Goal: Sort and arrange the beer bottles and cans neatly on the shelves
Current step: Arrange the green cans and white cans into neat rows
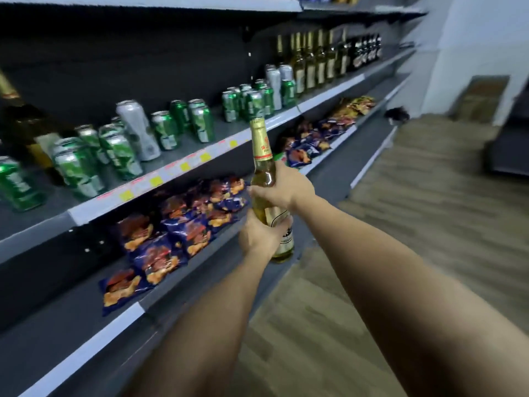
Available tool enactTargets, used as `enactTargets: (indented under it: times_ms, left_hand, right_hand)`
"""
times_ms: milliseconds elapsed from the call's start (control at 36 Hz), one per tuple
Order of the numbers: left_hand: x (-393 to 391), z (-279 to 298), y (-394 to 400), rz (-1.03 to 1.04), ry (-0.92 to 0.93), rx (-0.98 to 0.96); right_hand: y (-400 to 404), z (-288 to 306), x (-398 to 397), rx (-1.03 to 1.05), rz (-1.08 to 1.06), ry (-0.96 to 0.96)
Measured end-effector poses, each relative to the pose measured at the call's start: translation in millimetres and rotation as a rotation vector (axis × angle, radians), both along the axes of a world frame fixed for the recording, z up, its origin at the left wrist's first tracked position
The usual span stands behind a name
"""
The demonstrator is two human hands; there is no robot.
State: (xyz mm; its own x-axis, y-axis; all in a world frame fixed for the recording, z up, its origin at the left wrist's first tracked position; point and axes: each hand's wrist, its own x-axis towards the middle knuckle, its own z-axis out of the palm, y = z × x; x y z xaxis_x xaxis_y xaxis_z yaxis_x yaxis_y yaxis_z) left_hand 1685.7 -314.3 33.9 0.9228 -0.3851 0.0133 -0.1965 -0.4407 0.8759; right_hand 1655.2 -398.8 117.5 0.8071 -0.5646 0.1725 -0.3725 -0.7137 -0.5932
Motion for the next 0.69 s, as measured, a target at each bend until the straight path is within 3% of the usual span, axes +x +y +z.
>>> enactTargets:
  times_ms: [333,694]
  left_hand:
    - [1,-2,-240,-0.263,0.015,0.037]
    - [42,-6,-444,-0.298,0.027,0.092]
  right_hand:
    - [-231,-2,-16,-0.059,-0.278,0.078]
    - [-435,-3,21,-0.101,-0.312,0.119]
